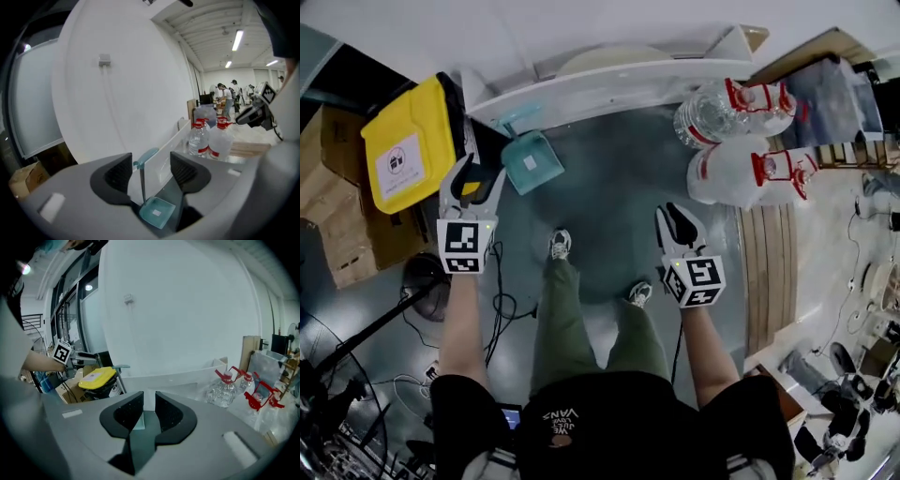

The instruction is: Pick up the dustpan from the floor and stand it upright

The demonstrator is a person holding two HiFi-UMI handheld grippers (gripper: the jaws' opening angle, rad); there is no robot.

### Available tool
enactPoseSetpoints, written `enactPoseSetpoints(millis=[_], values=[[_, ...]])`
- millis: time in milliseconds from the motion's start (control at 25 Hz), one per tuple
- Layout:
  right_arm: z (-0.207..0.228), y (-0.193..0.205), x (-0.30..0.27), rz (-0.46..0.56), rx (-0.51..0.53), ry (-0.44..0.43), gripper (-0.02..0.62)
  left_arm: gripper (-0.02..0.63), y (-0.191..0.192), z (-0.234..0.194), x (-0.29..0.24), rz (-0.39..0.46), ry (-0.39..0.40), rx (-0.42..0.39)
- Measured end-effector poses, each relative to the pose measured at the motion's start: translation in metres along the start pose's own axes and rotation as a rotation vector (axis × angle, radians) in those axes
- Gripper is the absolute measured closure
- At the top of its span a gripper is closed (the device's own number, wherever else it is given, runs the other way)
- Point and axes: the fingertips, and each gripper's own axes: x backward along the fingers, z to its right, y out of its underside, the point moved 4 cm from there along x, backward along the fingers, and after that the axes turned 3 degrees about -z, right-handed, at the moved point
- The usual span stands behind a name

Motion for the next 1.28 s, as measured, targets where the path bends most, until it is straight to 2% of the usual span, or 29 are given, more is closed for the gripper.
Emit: enactPoseSetpoints(millis=[360,400,440,480,760,1040,1280], values=[[-0.028,-0.067,0.079,0.138,0.057,-0.123,0.52,0.327,-0.061,0.037,0.101,0.13,-0.112,0.161],[-0.031,-0.073,0.086,0.153,0.065,-0.139,0.521,0.35,-0.067,0.042,0.111,0.141,-0.119,0.171],[-0.035,-0.078,0.093,0.168,0.073,-0.153,0.521,0.409,-0.072,0.046,0.121,0.154,-0.126,0.176],[-0.037,-0.083,0.1,0.182,0.08,-0.166,0.522,0.441,-0.077,0.05,0.131,0.166,-0.134,0.181],[-0.046,-0.104,0.142,0.242,0.13,-0.248,0.527,0.485,-0.102,0.082,0.186,0.213,-0.216,0.238],[-0.046,-0.114,0.179,0.301,0.164,-0.301,0.58,0.553,-0.114,0.135,0.22,0.251,-0.226,0.257],[-0.044,-0.119,0.202,0.326,0.173,-0.329,0.594,0.554,-0.131,0.173,0.232,0.273,-0.176,0.242]])
